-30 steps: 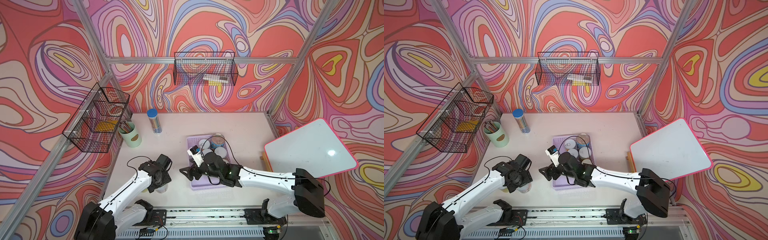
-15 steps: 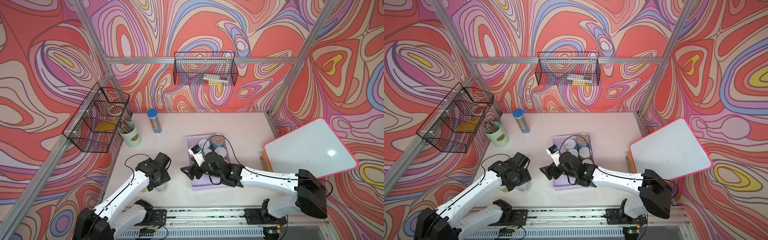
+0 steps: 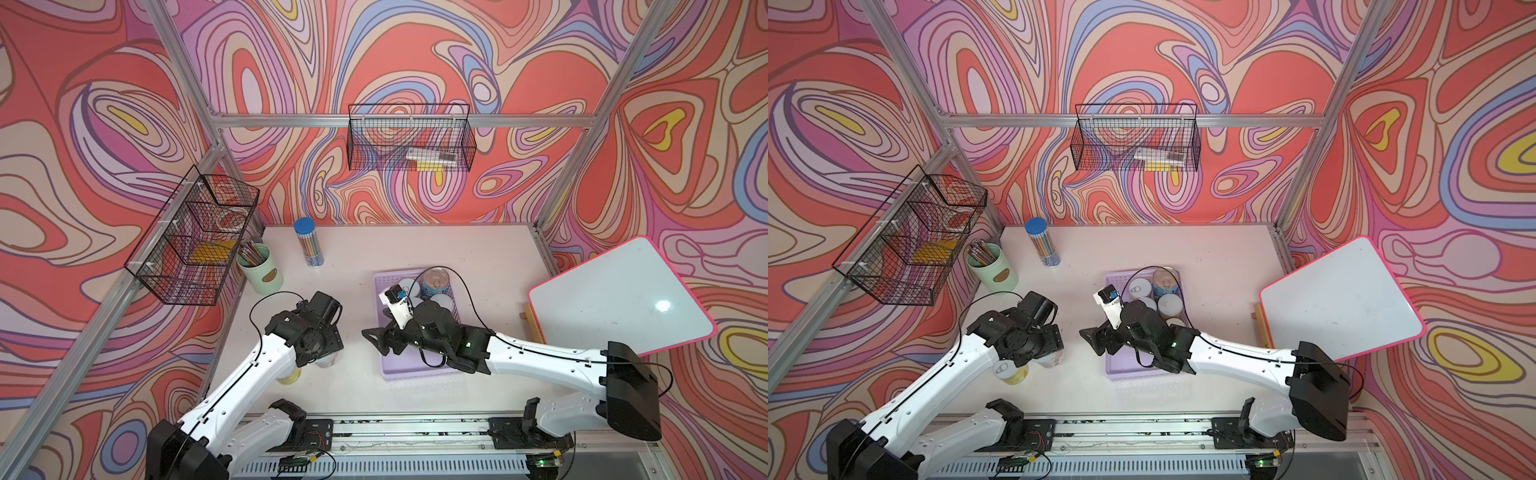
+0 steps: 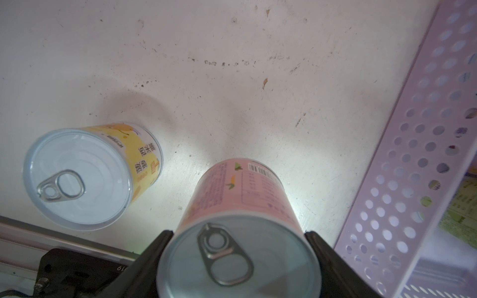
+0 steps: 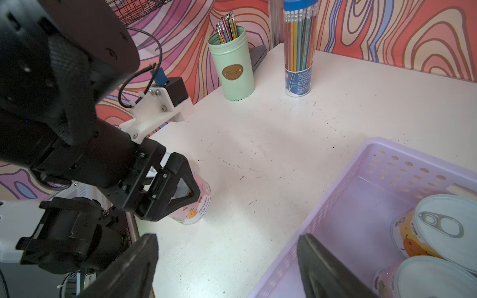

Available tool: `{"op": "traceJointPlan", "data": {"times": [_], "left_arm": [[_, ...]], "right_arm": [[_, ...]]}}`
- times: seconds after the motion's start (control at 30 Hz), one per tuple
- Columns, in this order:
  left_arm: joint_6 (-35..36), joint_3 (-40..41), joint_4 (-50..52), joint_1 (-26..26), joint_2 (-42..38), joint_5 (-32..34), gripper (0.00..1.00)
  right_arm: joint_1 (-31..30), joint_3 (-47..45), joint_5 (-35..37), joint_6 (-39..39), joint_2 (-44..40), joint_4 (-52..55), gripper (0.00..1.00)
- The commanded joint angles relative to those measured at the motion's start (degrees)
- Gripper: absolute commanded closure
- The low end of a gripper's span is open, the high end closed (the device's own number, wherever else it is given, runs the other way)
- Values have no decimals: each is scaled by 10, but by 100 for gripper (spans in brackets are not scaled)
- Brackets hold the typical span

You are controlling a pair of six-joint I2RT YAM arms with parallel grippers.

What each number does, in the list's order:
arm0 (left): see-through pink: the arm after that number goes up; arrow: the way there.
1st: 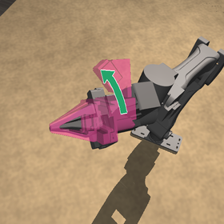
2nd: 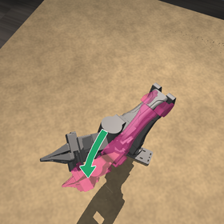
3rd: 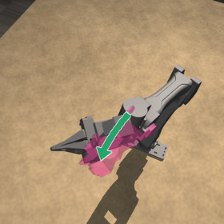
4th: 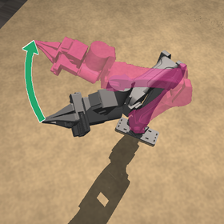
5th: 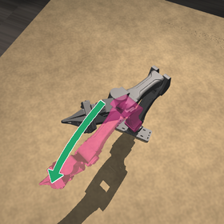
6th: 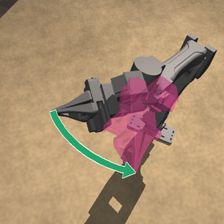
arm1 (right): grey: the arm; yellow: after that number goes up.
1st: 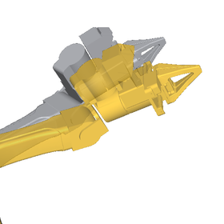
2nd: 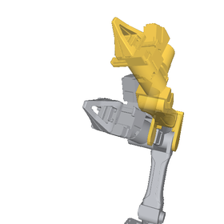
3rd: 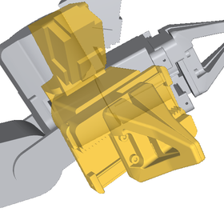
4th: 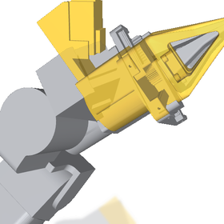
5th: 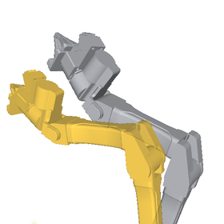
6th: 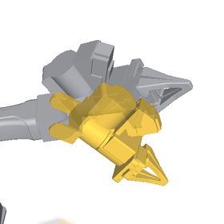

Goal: Put the canned food in the basket
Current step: Pick up the canned food from the center of the board.

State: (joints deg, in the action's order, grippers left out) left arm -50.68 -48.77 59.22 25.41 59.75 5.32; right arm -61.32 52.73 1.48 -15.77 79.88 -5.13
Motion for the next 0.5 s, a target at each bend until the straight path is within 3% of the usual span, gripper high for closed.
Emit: {"op": "traceJointPlan", "data": {"times": [0.0,0.47], "left_arm": [[33,-29,-15,-5,0,-17,30],[115,-98,-76,27,56,-64,30]], "right_arm": [[-1,6,15,-7,-14,6,14],[38,-39,28,-15,-87,57,14]]}}
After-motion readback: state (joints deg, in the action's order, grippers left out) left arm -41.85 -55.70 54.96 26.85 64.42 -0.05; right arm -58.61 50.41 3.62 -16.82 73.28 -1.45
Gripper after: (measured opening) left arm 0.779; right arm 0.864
